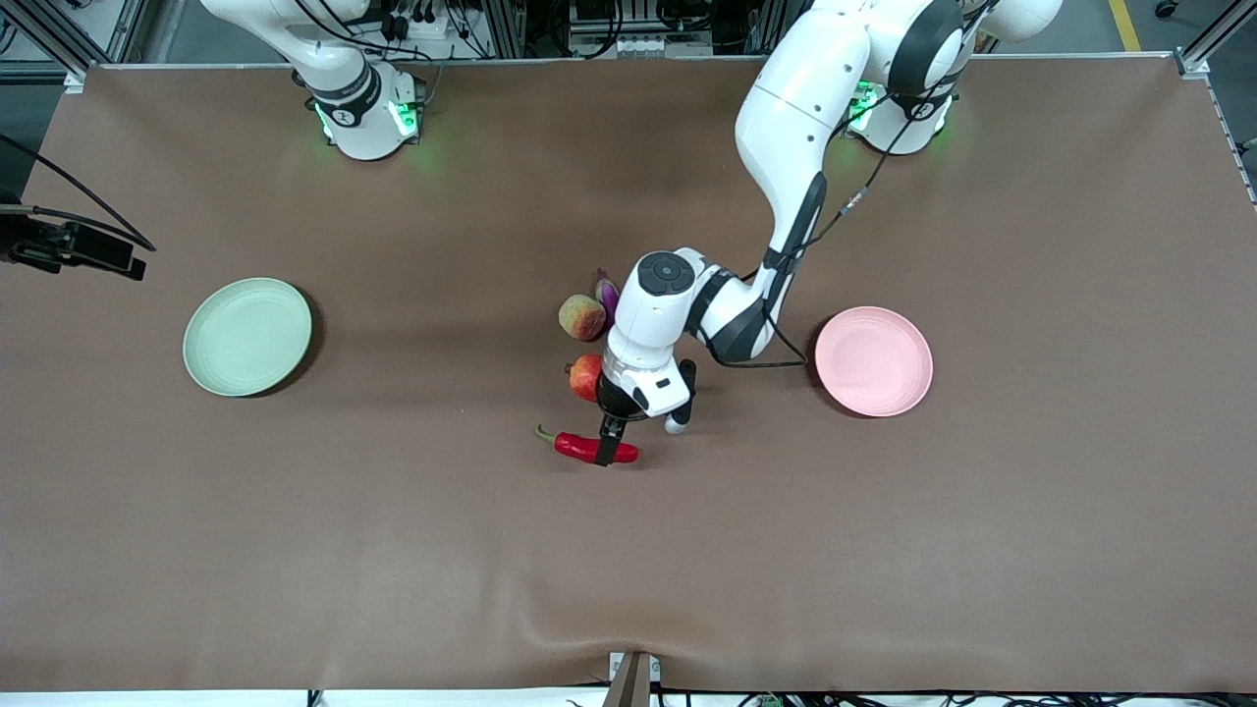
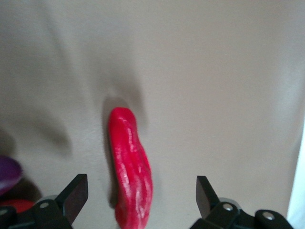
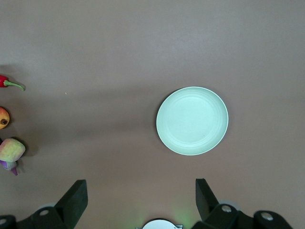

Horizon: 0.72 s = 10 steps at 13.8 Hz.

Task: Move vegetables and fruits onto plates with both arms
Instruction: 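Lower the left gripper and grasp the red chili pepper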

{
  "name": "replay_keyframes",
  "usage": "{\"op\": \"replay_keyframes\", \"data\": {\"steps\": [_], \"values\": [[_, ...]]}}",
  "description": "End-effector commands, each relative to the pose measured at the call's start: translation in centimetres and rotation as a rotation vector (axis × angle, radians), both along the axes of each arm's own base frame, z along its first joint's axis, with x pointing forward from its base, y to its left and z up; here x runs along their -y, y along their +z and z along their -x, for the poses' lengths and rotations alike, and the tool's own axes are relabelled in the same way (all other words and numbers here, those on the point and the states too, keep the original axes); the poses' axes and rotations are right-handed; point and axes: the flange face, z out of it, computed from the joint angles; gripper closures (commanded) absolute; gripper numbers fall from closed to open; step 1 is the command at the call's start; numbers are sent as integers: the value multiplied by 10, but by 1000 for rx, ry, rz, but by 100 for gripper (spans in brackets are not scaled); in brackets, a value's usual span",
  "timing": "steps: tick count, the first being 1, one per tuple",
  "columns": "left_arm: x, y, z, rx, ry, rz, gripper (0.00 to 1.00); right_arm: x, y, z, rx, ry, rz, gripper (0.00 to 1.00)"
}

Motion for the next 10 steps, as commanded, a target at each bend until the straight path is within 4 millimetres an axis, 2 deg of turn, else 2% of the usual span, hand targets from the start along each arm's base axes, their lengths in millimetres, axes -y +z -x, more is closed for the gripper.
{"op": "replay_keyframes", "data": {"steps": [1, 4, 6, 7, 8, 9, 10], "values": [[9, -10, -5, 50, 7, 40, 0, -1, -3, -6, -8, 4, 15, 0], [18, -27, -6, 62, -5, 47, 0, 2, -6, -7, -13, 1, 15, 0], [16, -31, -7, 68, -5, 46, 0, 1, -6, -7, -14, 0, 17, 0], [15, -33, -8, 74, -7, 44, 5, 3, -6, -7, -13, -3, 16, 0], [13, -41, -7, 76, -20, 31, 35, 1, -6, -7, -14, -2, 16, 0], [13, -47, -6, 78, -25, 29, 55, -1, -7, -8, -16, 0, 18, 0], [13, -49, -5, 82, -26, 30, 67, -1, -13, -10, -25, 1, 16, 0]]}}
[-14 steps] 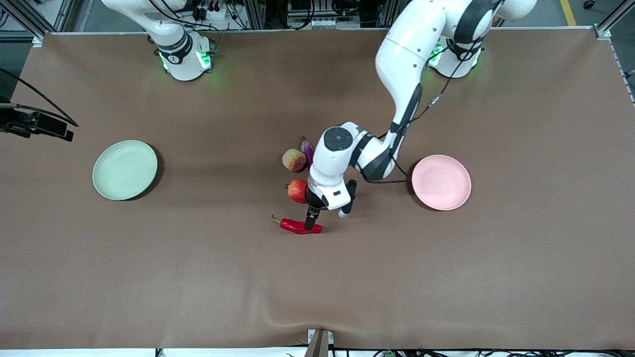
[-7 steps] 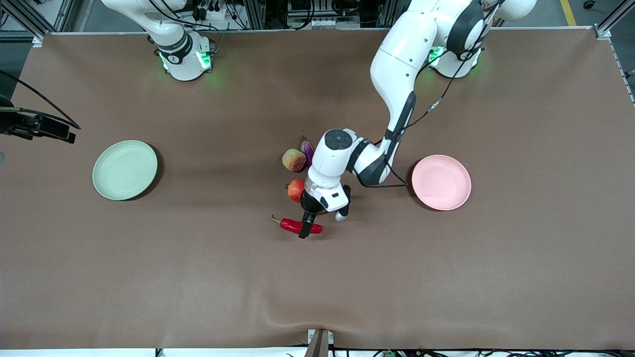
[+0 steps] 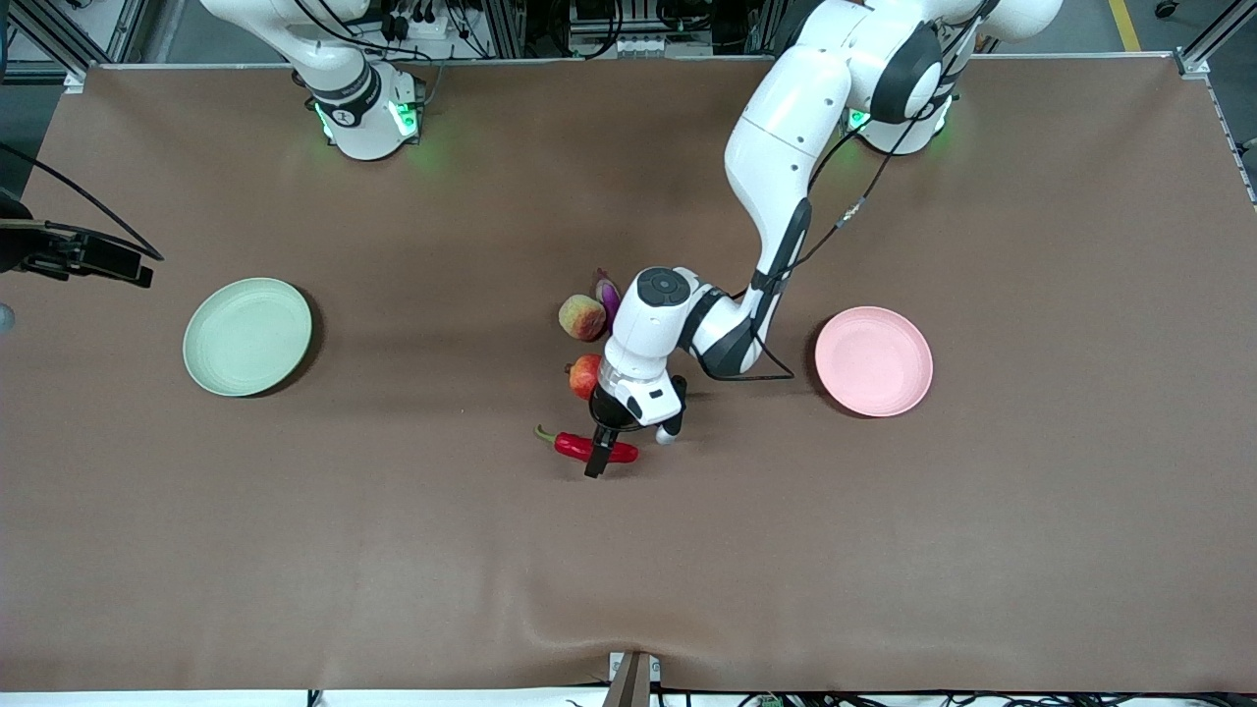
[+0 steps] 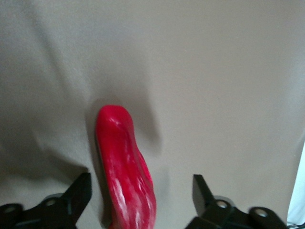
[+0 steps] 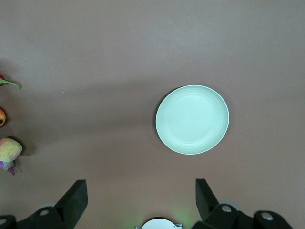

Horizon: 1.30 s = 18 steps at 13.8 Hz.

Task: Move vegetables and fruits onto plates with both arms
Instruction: 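Lower the left gripper and grasp the red chili pepper, then lift the chili with the left gripper while the right gripper reaches the peach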

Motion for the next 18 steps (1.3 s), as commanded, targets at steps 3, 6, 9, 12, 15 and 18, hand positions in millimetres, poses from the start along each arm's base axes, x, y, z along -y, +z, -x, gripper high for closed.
{"op": "replay_keyframes", "data": {"steps": [3, 6, 9, 12, 15, 18], "values": [[5, -5, -1, 36, -10, 10, 100, 1, -13, -10, -24, 0, 18, 0], [10, 33, -6, 60, -22, 28, 100, 6, -50, -25, -88, 1, 33, 0], [7, 112, -17, 46, -2, 25, 100, -9, -68, -31, -120, 17, 27, 0], [-17, 172, -30, -21, -28, -68, 100, -47, -84, -38, -135, 20, -47, 0], [-46, 198, -37, -116, -139, -200, 100, -84, -110, -46, -165, -92, -143, 0], [-93, 200, -33, -217, -282, -316, 100, -146, -134, -36, -255, -251, -161, 0]]}}
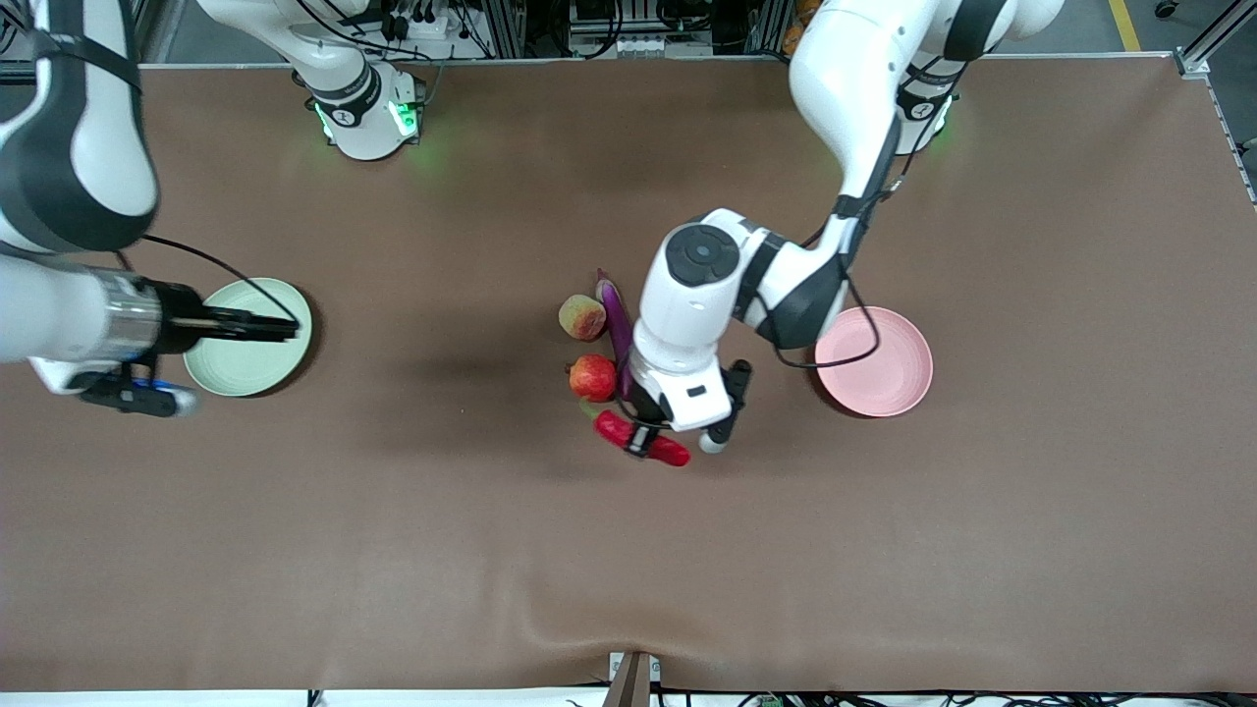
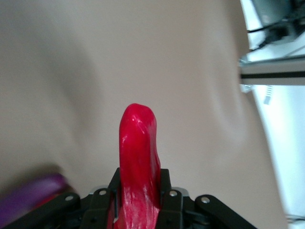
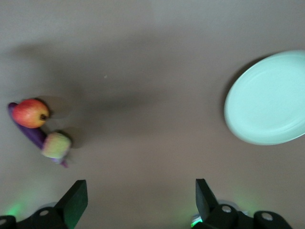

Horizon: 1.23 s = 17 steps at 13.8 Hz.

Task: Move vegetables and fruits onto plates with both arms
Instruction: 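Lift the chili with the left gripper while the right gripper reaches the peach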

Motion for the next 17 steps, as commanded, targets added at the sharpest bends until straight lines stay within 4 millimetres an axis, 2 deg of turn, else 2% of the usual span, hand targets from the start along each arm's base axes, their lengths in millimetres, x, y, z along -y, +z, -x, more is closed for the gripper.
{"op": "replay_keyframes", "data": {"steps": [1, 2, 4, 5, 7, 9, 11, 13, 14, 17], "values": [[-44, -5, 21, -86, -127, -74, 100, -65, -20, 12, -68, -151, 44, 0], [-63, -10, 28, -107, -192, -101, 100, -84, -31, 16, -88, -210, 65, 0], [-106, -22, 31, -119, -290, -137, 100, -122, -67, 28, -138, -322, 35, 0], [-118, -27, 31, -112, -314, -145, 100, -136, -85, 36, -153, -368, 45, 0], [-132, -25, 31, -114, -352, -158, 100, -176, -107, 52, -136, -422, 80, 0], [-151, -19, 43, -126, -405, -167, 100, -210, -138, 71, -90, -490, 105, 0], [-157, -33, 49, -135, -525, -228, 100, -232, -170, 90, -51, -528, 92, 0], [-171, -55, 60, -169, -664, -296, 100, -243, -193, 102, -32, -549, 83, 0], [-184, -64, 58, -184, -728, -314, 100, -250, -203, 107, -26, -547, 84, 0], [-226, -82, 50, -210, -940, -338, 100, -290, -238, 132, 12, -578, 44, 0]]}}
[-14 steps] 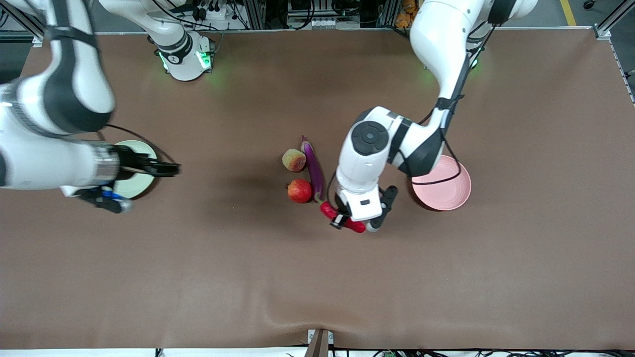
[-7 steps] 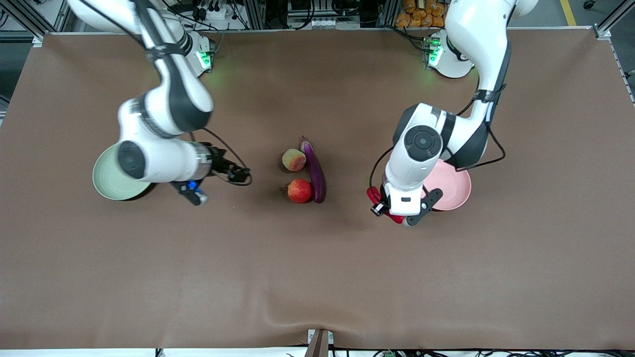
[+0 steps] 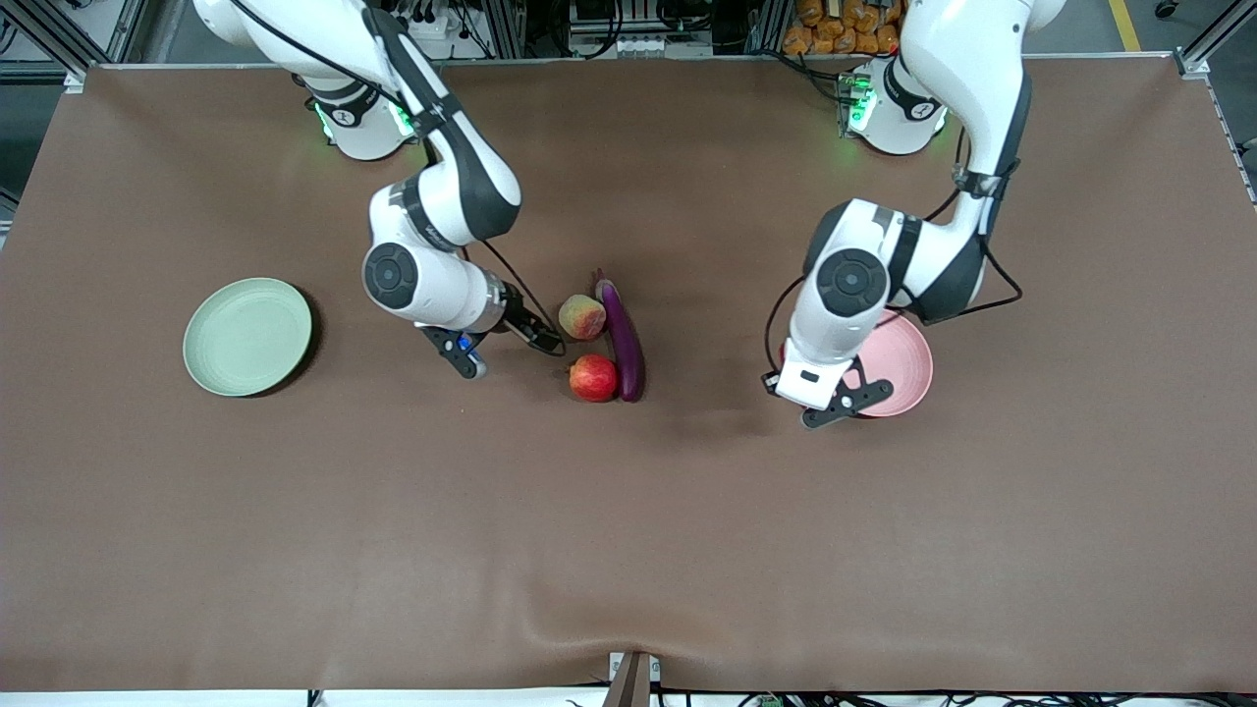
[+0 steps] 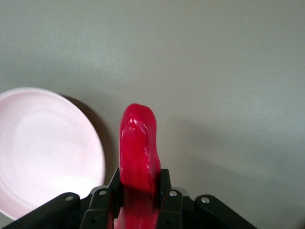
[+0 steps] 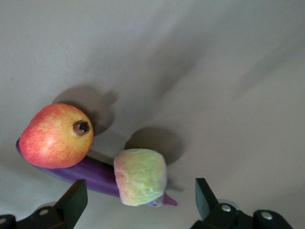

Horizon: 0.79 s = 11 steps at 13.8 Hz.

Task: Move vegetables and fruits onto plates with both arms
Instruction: 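Lower the chili toward the pink plate while the right gripper grasps the peach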

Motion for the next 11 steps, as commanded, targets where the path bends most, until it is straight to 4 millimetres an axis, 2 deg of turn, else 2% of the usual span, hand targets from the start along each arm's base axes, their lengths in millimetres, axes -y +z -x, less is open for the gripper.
{"op": "replay_keyframes", "data": {"steps": [1, 2, 4, 7, 8, 9, 10, 11], "values": [[-40, -5, -3, -26, -181, -11, 100, -29, -26, 21, 62, -29, -9, 0], [-52, -8, -7, -37, -228, -12, 100, -31, -34, 22, 60, -38, -7, 0], [-74, -23, -2, -74, -264, -18, 100, -37, -45, 30, 52, -26, 3, 0], [-132, -46, -3, -82, -276, -11, 100, -41, -58, 38, 80, -23, 18, 0], [-155, -55, -2, -81, -278, -9, 100, -43, -62, 40, 89, -21, 21, 20], [-167, -62, 1, -90, -290, -7, 100, -43, -59, 39, 91, -12, 17, 69], [-173, -65, 6, -102, -310, -5, 100, -39, -54, 33, 89, -29, 10, 100], [-180, -62, 7, -101, -310, -2, 100, -32, -51, 30, 56, -31, 9, 100]]}}
